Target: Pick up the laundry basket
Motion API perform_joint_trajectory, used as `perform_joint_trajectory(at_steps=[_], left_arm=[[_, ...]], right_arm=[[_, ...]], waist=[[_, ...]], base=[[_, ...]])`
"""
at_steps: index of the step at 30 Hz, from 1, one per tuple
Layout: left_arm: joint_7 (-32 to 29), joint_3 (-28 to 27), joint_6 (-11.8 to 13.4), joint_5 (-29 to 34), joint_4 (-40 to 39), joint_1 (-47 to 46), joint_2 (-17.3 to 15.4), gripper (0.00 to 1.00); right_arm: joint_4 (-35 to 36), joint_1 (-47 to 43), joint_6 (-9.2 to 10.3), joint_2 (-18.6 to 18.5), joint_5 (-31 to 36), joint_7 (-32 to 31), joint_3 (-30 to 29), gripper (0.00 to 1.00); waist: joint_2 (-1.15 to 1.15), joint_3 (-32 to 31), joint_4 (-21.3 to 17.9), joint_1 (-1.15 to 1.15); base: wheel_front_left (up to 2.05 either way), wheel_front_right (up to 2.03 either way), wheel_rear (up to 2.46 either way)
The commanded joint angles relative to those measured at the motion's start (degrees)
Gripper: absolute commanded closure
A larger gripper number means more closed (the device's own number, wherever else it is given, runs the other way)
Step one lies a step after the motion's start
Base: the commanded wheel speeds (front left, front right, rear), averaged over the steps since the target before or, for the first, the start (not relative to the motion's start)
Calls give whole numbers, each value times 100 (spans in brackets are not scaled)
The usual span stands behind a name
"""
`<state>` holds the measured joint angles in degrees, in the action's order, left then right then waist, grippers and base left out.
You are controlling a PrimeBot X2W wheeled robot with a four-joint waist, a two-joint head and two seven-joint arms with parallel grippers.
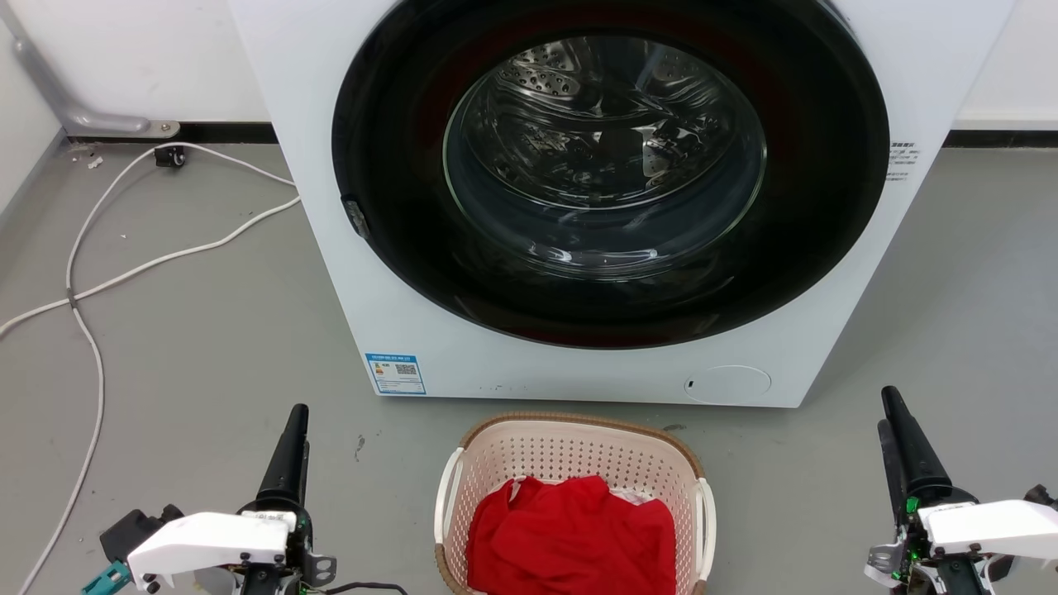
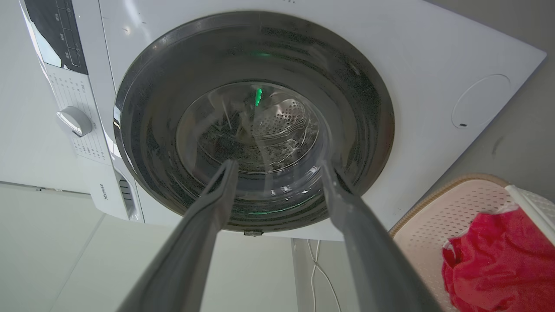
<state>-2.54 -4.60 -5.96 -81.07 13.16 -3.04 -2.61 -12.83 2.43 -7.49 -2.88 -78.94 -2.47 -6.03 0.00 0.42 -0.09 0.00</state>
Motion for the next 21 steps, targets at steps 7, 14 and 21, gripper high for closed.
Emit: perform_joint_trajectory(at_steps=[7,14,21], left_arm=[[233,151,178,936,-329,-37,-21,0],[370,246,260,1514,-437,-4,-23,0],[520,366,365,2210,-541,36,-24,0]], right_arm=[[389,-17,0,-13,1199,225,108,0],[543,-66,0,-12,2072,363,276,0],[639,-143,0,-11,2953,517,386,0]], waist=[[0,23,-5,0],[0,38,-5,0],[0,54,-2,0]], base=[[0,0,0],[0,0,0],[0,0,0]])
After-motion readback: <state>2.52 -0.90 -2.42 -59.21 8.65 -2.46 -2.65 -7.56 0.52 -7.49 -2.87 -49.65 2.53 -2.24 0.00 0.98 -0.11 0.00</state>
